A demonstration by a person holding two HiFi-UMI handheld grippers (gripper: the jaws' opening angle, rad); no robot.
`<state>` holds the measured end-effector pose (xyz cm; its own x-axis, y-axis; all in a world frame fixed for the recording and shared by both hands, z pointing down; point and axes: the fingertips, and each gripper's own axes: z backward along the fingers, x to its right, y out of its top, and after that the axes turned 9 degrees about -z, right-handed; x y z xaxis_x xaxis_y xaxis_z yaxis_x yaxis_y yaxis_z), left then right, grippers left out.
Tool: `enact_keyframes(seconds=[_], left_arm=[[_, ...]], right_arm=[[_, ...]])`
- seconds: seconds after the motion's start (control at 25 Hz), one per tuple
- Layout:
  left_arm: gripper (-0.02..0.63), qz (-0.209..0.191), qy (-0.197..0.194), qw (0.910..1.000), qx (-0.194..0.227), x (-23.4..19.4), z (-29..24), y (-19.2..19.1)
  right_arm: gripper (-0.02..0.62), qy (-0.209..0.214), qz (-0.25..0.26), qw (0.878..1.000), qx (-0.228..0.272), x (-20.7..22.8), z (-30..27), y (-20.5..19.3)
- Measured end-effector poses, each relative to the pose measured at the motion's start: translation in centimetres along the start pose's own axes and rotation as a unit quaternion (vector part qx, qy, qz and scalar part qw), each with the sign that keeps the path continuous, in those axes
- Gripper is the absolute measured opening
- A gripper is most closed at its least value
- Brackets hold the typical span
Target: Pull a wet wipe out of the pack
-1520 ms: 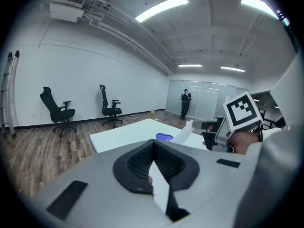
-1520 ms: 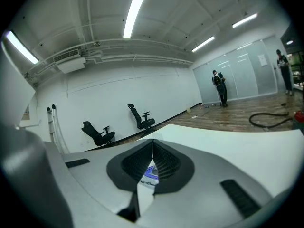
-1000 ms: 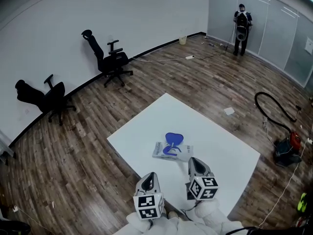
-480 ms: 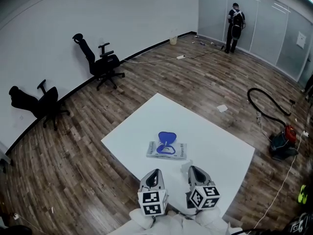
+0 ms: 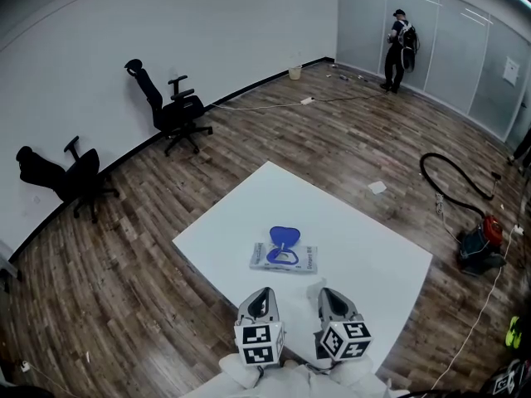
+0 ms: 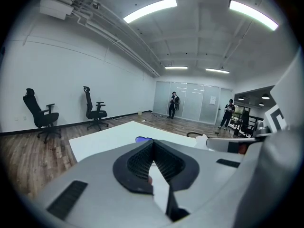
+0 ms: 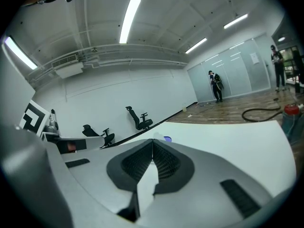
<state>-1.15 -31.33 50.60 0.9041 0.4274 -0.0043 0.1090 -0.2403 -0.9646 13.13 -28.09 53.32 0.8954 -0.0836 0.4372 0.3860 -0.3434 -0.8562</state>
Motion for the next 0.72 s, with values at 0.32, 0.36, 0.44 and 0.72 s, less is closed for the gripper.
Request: enact_keyframes(seconds=[0.32,0.36,0.44,0.72], left_arm=[[-0.003,-0.001,0.005,1.0,-0.003,-0.24,0.27,-0.28],[-0.005,-0.002,0.005,1.0,-0.003,-0.26,0.29,-0.34],[-0.004,-0.002,0.004,1.0,-0.005,-0.33,0.33,-0.41],[-0.005,0.0,0.005,1.0,-0.006,-0.59,0.37,-0.56]], right_arm=[[0.012,0.008,0.006,1.0,0.003,-0.41,0.25,0.2],[0.012,0.008,0.005,1.0,0.003,-0.44,0.27,0.19],[0.012,0.008,0.005,1.0,0.003,-0.56,0.32,0.21],[0.012,0.008,0.004,1.0,0.004,-0.86,0.5,0.12]])
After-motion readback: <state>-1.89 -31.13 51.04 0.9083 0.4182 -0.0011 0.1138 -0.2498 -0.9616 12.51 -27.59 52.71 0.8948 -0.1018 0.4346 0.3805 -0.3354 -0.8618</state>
